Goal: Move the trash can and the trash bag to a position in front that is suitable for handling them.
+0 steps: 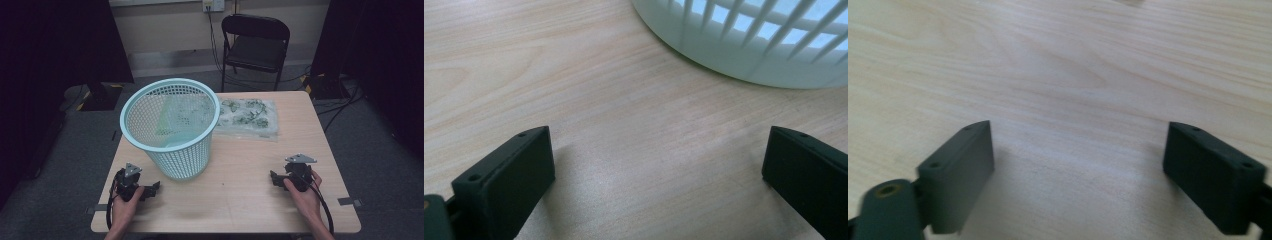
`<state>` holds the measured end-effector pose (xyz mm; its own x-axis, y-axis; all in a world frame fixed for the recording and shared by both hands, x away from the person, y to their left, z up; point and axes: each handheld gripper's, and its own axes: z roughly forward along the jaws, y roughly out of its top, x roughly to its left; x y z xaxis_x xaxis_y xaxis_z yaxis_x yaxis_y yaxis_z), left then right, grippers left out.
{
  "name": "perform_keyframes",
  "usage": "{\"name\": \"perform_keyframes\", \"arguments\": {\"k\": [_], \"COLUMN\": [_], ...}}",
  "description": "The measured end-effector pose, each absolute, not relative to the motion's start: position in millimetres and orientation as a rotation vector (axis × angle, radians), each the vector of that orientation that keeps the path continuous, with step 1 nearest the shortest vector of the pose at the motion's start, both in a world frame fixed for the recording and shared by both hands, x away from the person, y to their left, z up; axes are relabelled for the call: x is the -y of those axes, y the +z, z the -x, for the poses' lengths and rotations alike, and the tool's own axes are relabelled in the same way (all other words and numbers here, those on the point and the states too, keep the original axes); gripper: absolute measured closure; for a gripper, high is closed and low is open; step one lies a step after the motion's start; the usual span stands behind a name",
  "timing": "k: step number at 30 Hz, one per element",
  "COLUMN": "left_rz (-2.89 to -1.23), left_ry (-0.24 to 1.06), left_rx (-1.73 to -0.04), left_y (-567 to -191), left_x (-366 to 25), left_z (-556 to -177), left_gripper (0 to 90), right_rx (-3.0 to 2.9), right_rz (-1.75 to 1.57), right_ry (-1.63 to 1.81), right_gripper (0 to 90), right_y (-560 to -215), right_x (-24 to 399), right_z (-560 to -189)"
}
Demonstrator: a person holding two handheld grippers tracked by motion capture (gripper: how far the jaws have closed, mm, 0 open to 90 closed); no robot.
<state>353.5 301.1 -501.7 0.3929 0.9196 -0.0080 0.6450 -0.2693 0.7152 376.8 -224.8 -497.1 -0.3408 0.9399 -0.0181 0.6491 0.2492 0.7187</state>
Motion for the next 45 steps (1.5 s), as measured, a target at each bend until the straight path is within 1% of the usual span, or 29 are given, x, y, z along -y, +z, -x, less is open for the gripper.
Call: {"name": "perform_keyframes", "arguments": {"k": [2, 5, 6, 8, 9, 10, 14, 15, 16, 19, 21, 24, 25, 26, 28, 29, 30, 31, 32, 33, 35, 36, 37, 38, 39, 40, 41, 42, 45], "left_rz": [-2.014, -2.014, -2.013, -2.013, -2.013, -2.014, -2.014, -2.014, -2.014, -2.014, -2.013, -2.014, -2.014, -2.013, -2.014, -2.014, -2.014, -2.013, -2.013, -2.013, -2.014, -2.014, -2.014, -2.013, -2.013, -2.013, -2.013, -2.013, -2.014], "left_ry": [0.552, 0.552, 0.552, 0.552, 0.552, 0.552, 0.552, 0.552, 0.552, 0.552, 0.552, 0.552, 0.552, 0.552, 0.552, 0.552, 0.552, 0.551, 0.552, 0.552, 0.553, 0.553, 0.551, 0.551, 0.552, 0.552, 0.552, 0.552, 0.553], "left_rx": [-1.334, -1.335, -1.335, -1.335, -1.335, -1.334, -1.334, -1.334, -1.334, -1.335, -1.335, -1.334, -1.334, -1.334, -1.334, -1.334, -1.334, -1.334, -1.335, -1.335, -1.335, -1.335, -1.334, -1.334, -1.335, -1.335, -1.335, -1.335, -1.335], "left_y": [-501.7, -501.7, -501.7, -501.7, -501.7, -501.7, -501.7, -501.7, -501.7, -501.7, -501.7, -501.7, -501.7, -501.7, -501.7, -501.7, -501.7, -501.7, -501.7, -501.7, -501.6, -501.6, -501.7, -501.7, -501.7, -501.7, -501.7, -501.7, -501.7], "left_x": [-301.1, -301.1, -301.0, -301.0, -301.0, -301.1, -301.0, -301.0, -301.0, -301.0, -301.0, -301.0, -301.0, -301.0, -301.1, -301.1, -301.1, -301.0, -301.0, -301.0, -301.1, -301.1, -301.0, -301.0, -301.0, -301.0, -301.0, -301.0, -301.1], "left_z": [-353.5, -353.5, -353.5, -353.5, -353.5, -353.5, -353.5, -353.5, -353.5, -353.5, -353.5, -353.5, -353.5, -353.5, -353.5, -353.5, -353.5, -353.5, -353.5, -353.5, -353.5, -353.5, -353.5, -353.5, -353.5, -353.5, -353.5, -353.5, -353.5], "left_gripper": [0.0, 0.0, 0.0, 0.0, 0.0, 0.0, 0.0, 0.0, 0.0, 0.0, 0.0, 0.0, 0.0, 0.0, 0.0, 0.0, 0.0, 0.0, 0.0, 0.0, 0.0, 0.0, 0.0, 0.0, 0.0, 0.0, 0.0, 0.0, 0.0], "right_rx": [-2.121, -2.143, -2.165, -2.169, -2.169, -2.173, -2.176, -2.176, -2.173, -2.176, -2.140, -2.109, -2.147, -2.180, -2.188, -2.189, -2.189, -2.195, -2.229, -2.235, -2.236, -2.236, -2.245, -2.252, -2.253, -2.253, -2.264, -2.264, -2.296], "right_rz": [-1.393, -1.349, -1.306, -1.271, -1.271, -1.256, -1.230, -1.230, -1.217, -1.227, -1.211, -1.215, -1.251, -1.265, -1.268, -1.276, -1.276, -1.273, -1.256, -1.255, -1.238, -1.238, -1.225, -1.227, -1.220, -1.220, -1.225, -1.225, -1.192], "right_ry": [0.875, 0.858, 0.839, 0.869, 0.869, 0.906, 0.933, 0.933, 0.947, 0.963, 0.961, 1.007, 0.980, 0.966, 0.962, 0.969, 0.969, 0.968, 0.955, 0.976, 0.989, 0.989, 0.992, 0.993, 0.992, 0.992, 0.997, 0.997, 0.965], "right_gripper": [20.5, 22.1, 24.1, 24.3, 24.3, 24.3, 23.8, 23.8, 23.8, 23.4, 23.6, 23.9, 21.7, 21.6, 22.9, 29.6, 29.6, 34.1, 45.1, 52.9, 65.1, 65.1, 78.3, 82.4, 86.2, 86.2, 90.0, 90.0, 90.0], "right_y": [-494.1, -491.4, -486.5, -480.5, -480.5, -473.9, -465.9, -465.9, -465.2, -467.4, -473.2, -478.1, -484.2, -486.8, -488.8, -490.8, -490.8, -491.7, -493.7, -493.9, -493.9, -493.9, -493.5, -493.1, -493.1, -493.1, -492.7, -492.7, -490.3], "right_x": [224.4, 221.7, 218.4, 216.8, 216.8, 216.0, 213.0, 213.0, 210.4, 208.2, 205.1, 206.1, 206.6, 206.6, 206.3, 204.7, 204.7, 203.3, 199.3, 197.8, 196.2, 196.2, 195.1, 194.5, 194.2, 194.2, 195.0, 195.0, 194.5], "right_z": [-380.2, -387.6, -398.6, -412.4, -412.4, -430.3, -460.5, -460.5, -474.9, -488.7, -504.3, -510.4, -518.0, -522.0, -524.6, -527.3, -527.3, -528.2, -529.9, -529.4, -528.8, -528.8, -526.6, -524.9, -522.7, -522.7, -516.2, -516.2, -494.7]}}
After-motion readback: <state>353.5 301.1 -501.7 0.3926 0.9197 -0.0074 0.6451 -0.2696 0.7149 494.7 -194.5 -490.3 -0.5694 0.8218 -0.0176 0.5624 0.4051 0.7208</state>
